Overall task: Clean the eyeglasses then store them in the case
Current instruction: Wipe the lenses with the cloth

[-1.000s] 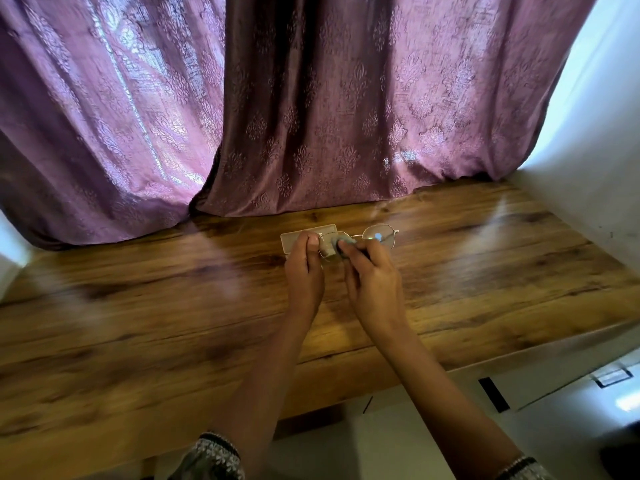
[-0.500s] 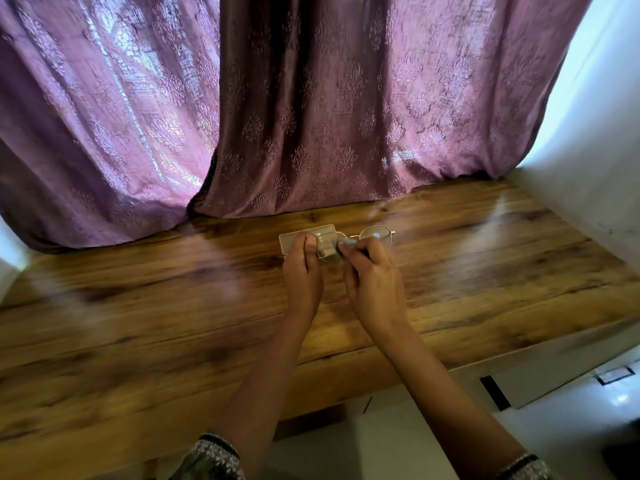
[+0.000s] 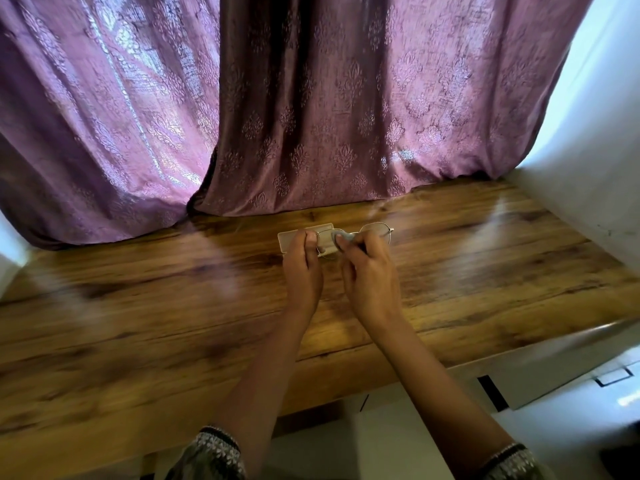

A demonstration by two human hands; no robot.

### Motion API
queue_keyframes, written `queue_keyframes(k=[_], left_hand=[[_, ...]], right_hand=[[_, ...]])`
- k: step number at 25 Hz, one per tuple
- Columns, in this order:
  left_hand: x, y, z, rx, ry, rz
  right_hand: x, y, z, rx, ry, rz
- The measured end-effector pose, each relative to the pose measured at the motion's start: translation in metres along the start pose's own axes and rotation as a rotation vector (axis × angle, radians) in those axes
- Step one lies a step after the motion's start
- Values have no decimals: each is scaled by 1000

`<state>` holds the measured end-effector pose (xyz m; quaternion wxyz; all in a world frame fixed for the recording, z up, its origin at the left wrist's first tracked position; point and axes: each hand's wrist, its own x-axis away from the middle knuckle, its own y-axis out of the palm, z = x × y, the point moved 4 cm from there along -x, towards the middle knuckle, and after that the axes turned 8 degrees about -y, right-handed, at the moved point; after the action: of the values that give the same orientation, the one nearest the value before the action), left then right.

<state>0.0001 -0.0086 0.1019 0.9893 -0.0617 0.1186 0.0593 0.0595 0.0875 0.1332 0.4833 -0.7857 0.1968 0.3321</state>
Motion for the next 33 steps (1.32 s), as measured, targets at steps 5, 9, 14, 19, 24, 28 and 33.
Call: queue_keyframes(k=[5,9,14,19,24,28,33], left_hand=[[2,-1,-2,10,-16,-7],[1,-4,-4,-21,-24,27],[3,-2,-1,1,-15,17],[1,-3,-1,-37,-14,32],[3,-2,-2,-42,18,26],[0,-1,-3,-59,-3,25],[-3,-4,-4,-90,-11,67]], right_hand=[[3,10,-17,35,-98,-58],[23,2,-4,16,-81,-78],[-5,1,-5,47,-37,32],[18,8,-10,57,-125,-32],[2,1,2,33,-39,30],[1,10,-17,65,-119,20],[22,7,-3,24,-71,-33]])
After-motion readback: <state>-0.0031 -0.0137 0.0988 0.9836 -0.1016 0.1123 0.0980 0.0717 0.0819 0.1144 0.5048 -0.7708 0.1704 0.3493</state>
